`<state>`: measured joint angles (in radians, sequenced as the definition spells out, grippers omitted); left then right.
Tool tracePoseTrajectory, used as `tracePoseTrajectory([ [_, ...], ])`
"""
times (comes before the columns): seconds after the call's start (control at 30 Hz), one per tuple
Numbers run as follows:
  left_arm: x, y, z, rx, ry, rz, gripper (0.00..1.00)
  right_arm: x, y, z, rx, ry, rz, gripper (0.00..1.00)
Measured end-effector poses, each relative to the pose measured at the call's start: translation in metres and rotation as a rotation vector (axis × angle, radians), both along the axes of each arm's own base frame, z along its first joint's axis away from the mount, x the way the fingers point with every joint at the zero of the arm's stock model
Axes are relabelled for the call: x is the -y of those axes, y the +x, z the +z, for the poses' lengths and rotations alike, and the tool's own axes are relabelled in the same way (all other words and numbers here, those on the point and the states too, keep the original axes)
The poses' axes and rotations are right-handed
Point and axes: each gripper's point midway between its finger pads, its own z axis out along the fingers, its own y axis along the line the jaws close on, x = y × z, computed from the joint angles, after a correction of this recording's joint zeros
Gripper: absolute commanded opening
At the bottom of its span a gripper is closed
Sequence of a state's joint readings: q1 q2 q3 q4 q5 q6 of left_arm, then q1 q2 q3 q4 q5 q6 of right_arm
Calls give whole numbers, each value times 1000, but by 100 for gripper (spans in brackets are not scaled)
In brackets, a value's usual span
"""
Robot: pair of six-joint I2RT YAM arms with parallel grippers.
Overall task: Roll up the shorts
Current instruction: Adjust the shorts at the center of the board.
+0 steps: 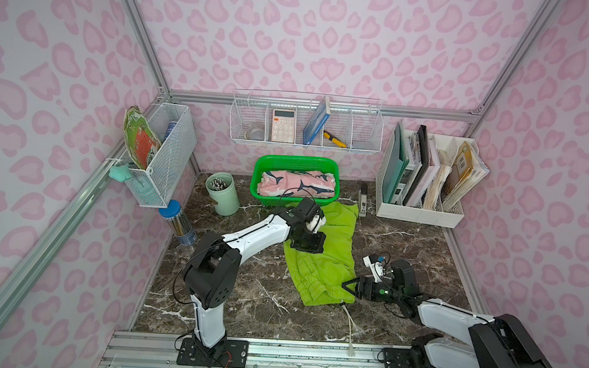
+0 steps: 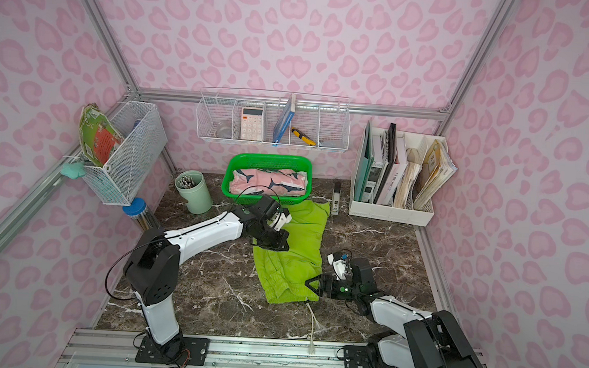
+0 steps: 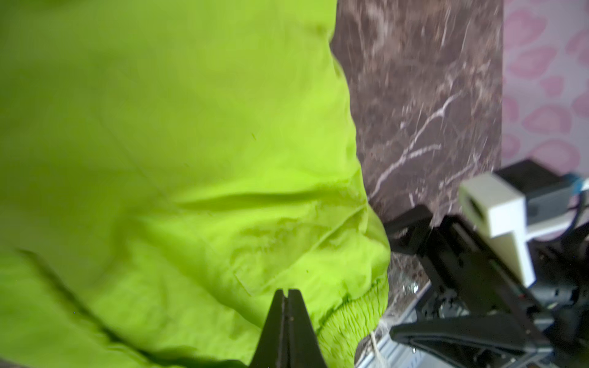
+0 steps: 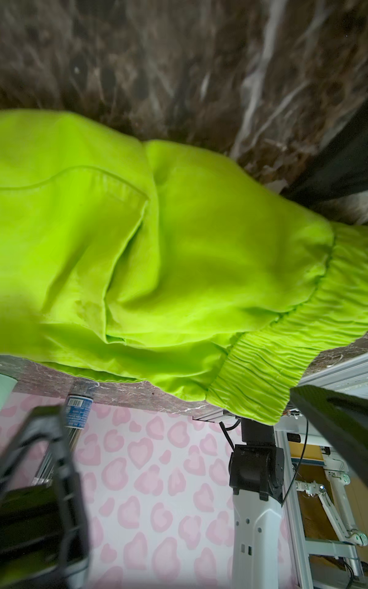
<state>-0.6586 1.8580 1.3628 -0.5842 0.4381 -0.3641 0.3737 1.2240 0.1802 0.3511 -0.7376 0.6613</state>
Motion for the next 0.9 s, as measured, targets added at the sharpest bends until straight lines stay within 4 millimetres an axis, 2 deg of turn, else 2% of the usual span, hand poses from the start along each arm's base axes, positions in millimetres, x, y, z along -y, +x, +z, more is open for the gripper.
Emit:
tracePoseTrajectory([
  [0.13, 12, -44, -30, -108, 31, -81, 0, -1, -1, -1, -9, 18, 13, 93],
  [0.23, 10, -59, -47, -160, 63, -86, 0, -4, -1, -1, -5, 35, 29, 93],
  [0.47, -5, -72, -66, -195, 113, -80, 0, -10, -4, -2, 13, 61, 72, 93],
  [0.6, -7, -71, -74, -196, 89, -66, 0, -20, -8, -3, 23, 75, 123, 93],
  [0.9, -18, -63, -73, -229, -12, 24, 0, -40, -18, -2, 34, 96, 162, 92],
])
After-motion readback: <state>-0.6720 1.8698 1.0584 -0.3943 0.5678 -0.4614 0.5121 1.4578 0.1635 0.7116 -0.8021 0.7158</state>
